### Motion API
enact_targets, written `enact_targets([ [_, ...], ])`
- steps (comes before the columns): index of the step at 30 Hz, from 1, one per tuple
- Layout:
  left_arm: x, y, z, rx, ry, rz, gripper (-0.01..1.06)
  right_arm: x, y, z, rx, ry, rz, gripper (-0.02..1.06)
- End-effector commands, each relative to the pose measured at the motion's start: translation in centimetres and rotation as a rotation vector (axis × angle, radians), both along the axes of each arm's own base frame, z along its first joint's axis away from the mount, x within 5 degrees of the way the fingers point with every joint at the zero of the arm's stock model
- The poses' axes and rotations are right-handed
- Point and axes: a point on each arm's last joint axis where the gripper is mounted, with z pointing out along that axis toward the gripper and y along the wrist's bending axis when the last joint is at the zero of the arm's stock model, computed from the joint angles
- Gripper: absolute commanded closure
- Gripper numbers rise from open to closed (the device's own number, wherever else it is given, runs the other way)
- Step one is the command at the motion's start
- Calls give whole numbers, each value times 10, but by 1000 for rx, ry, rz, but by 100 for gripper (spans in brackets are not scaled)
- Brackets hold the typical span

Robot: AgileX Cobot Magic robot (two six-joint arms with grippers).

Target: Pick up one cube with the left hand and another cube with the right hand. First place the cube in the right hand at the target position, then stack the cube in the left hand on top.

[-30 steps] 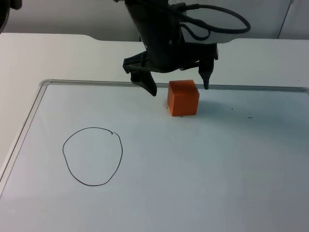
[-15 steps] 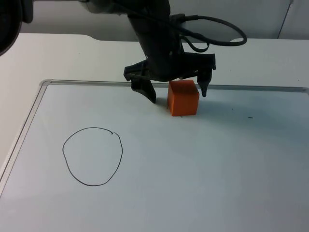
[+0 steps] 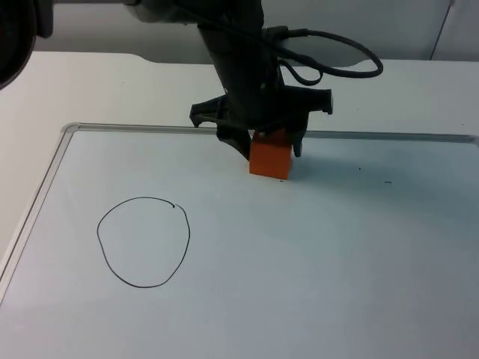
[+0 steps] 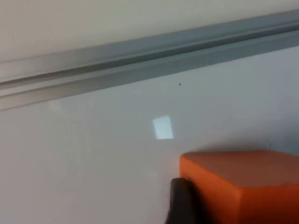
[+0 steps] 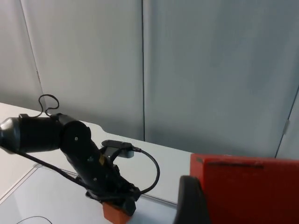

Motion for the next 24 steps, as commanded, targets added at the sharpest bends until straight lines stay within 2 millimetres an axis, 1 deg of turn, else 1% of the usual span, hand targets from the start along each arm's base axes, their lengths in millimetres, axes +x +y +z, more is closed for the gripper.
enact_targets([
  [1, -2, -4, 0, 3, -2, -10, 66, 2, 0, 1, 1, -21, -3, 105],
  [2, -2, -4, 0, -1, -5, -9, 76, 2, 0, 1, 1, -21, -3, 105],
  [3, -1, -4, 2, -5, -9, -8, 89, 2, 0, 1, 1, -21, -3, 105],
  [4, -1, -4, 3, -10, -12, -6, 95, 2, 0, 1, 1, -21, -3, 105],
  [5, -1, -4, 3, -10, -12, -6, 95, 2, 0, 1, 1, -21, -3, 105],
  [7, -2, -4, 10, -18, -20, -6, 105, 2, 0, 1, 2, -24, -3, 105],
  [10, -2, -4, 27, -31, -45, -8, 105, 2, 0, 2, 3, -27, -3, 105],
  [11, -2, -4, 27, -31, -45, -8, 105, 2, 0, 2, 3, -27, -3, 105],
  [14, -4, -3, 59, -47, -108, -52, 105, 2, 0, 2, 5, -33, -3, 105],
  [15, -4, -3, 59, -47, -108, -52, 105, 2, 0, 2, 5, -33, -3, 105],
  [16, -6, -2, 69, -52, -123, -72, 105, 2, 0, 2, 6, -37, -4, 105],
  [17, -9, 0, 87, -59, -152, -94, 105, 2, 0, 3, 8, -42, -4, 105],
  [18, -12, 0, 100, -62, -169, -113, 105, 2, 0, 3, 9, -46, -4, 105],
  [19, -12, 0, 100, -62, -169, -113, 105, 2, 0, 3, 9, -46, -4, 105],
  [22, -24, 2, 138, -54, -240, -171, 105, 2, 0, 4, 12, -54, -4, 105],
  [23, -24, 2, 138, -54, -240, -171, 105, 2, 0, 4, 12, -54, -4, 105],
  [24, -29, 2, 152, -53, -264, -187, 105, 2, 0, 4, 13, -58, -5, 105],
])
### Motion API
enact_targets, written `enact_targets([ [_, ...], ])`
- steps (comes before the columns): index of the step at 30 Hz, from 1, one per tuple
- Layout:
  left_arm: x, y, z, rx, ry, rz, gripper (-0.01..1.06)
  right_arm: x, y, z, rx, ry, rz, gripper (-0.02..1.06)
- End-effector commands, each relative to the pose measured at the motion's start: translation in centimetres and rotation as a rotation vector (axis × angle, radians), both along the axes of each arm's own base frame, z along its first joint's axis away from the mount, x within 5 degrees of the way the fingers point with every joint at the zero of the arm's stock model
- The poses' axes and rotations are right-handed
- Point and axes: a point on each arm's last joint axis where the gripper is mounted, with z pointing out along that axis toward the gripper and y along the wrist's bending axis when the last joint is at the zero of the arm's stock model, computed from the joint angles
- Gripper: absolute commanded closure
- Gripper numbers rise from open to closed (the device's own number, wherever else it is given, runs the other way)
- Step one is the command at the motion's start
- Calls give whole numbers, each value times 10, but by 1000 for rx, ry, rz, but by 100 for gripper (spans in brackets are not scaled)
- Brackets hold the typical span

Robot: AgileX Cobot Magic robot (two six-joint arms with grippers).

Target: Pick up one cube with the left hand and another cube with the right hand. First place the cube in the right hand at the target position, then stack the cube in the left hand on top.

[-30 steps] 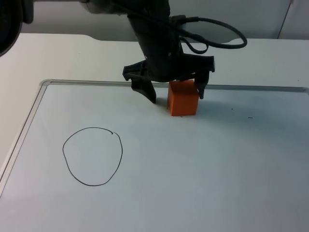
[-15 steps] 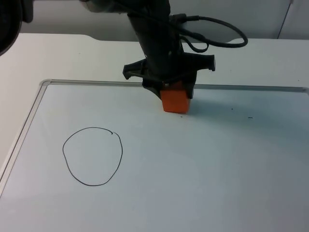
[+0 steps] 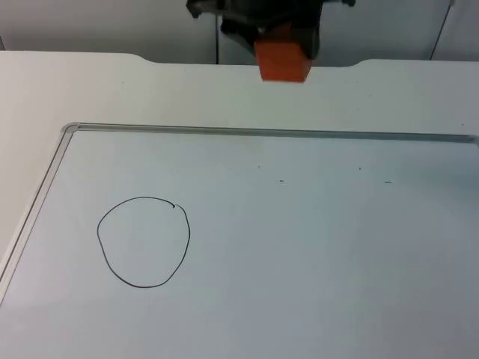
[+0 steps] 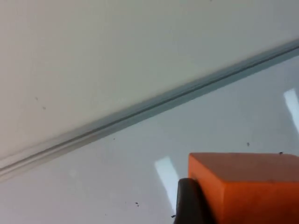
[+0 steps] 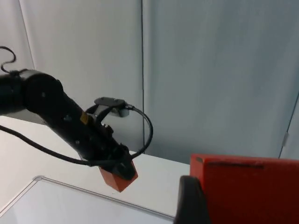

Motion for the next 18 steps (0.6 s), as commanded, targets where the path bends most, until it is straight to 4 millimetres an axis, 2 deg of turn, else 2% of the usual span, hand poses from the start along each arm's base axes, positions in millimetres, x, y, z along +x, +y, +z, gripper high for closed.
enact_targets([
  [1, -12, -2, 28, -5, -48, -39, 105, 2, 0, 1, 1, -21, -4, 105],
  [4, -31, 0, 70, -26, -127, -87, 105, 2, 0, 2, 3, -28, -5, 105],
  [5, -31, 0, 70, -26, -127, -87, 105, 2, 0, 2, 3, -28, -5, 105],
  [6, -41, 1, 87, -27, -160, -114, 105, 2, 0, 2, 4, -30, -5, 105],
  [8, -52, 8, 107, -17, -194, -146, 105, 2, 0, 2, 4, -30, -5, 105],
  [9, -52, 8, 107, -17, -194, -146, 105, 2, 0, 2, 4, -30, -5, 105],
  [13, -73, 24, 138, -10, -255, -187, 105, 2, 0, 2, 4, -30, -5, 105],
  [14, -73, 24, 138, -10, -255, -187, 105, 2, 0, 2, 4, -30, -5, 105],
  [17, -98, 44, 164, -5, -339, -202, 105, 2, 0, 2, 4, -30, -5, 105],
  [18, -98, 44, 164, -5, -339, -202, 105, 2, 0, 2, 4, -30, -5, 105],
])
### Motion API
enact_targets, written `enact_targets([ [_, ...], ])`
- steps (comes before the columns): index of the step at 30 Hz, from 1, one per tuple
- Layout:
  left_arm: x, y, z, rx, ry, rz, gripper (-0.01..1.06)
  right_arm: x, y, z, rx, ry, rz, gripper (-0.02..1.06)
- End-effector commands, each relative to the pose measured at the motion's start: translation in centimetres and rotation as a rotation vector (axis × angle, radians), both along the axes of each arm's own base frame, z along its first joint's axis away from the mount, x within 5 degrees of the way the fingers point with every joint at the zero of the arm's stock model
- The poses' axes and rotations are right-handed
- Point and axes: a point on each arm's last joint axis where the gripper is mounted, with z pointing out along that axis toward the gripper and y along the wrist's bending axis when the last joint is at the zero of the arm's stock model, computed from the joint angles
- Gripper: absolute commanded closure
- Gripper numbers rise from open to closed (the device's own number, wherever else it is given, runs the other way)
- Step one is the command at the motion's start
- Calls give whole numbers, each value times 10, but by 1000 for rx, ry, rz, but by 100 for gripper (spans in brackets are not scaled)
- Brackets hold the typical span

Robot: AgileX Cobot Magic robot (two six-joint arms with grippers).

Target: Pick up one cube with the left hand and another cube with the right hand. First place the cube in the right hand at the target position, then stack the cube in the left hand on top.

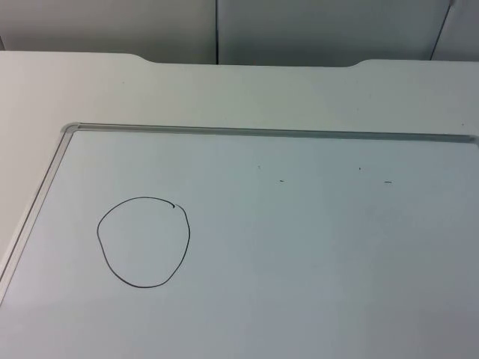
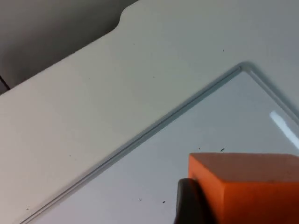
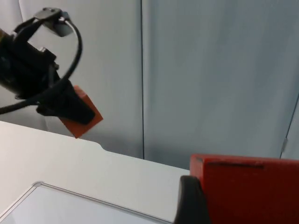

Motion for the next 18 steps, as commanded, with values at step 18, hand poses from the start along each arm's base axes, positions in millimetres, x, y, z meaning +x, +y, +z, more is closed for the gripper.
enact_targets([
  [18, -148, 115, 0, -86, -213, 72, 105, 40, 13, -12, -55, 126, 15, 105],
])
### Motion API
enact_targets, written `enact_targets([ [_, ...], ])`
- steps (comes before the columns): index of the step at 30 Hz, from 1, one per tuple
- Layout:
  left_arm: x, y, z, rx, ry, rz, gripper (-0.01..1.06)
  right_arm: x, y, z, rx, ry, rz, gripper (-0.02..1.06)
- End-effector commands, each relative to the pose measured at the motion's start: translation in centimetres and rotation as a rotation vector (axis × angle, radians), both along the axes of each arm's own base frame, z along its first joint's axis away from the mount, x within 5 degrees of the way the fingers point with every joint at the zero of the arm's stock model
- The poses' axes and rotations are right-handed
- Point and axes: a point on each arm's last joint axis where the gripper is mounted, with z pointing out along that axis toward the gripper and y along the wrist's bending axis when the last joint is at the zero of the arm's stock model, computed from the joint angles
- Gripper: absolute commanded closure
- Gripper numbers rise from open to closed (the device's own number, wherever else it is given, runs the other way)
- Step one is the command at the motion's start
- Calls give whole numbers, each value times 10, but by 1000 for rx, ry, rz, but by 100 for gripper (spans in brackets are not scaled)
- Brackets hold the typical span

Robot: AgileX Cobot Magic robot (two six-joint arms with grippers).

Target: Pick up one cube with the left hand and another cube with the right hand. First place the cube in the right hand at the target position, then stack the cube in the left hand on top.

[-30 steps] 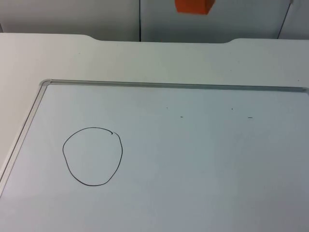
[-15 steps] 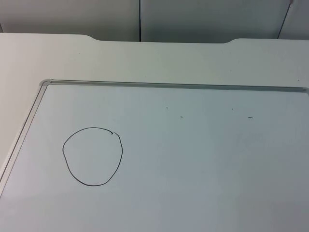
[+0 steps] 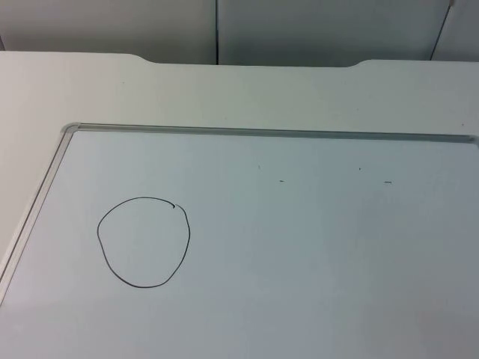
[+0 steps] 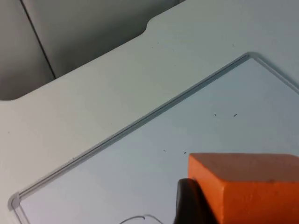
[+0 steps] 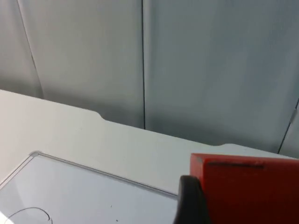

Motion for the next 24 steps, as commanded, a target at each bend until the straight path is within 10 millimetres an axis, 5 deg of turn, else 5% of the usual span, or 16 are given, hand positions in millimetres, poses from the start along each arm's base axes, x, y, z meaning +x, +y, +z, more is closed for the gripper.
enact_targets([
  [1, -14, 11, -3, -46, -30, 26, 105, 6, 3, -3, -11, 13, 17, 105],
  [16, -99, 73, -39, -170, -74, 87, 105, 80, 45, -37, -11, 231, 226, 105],
  [24, -106, 78, -43, -184, -67, 95, 105, 104, 59, -46, 17, 243, 279, 105],
])
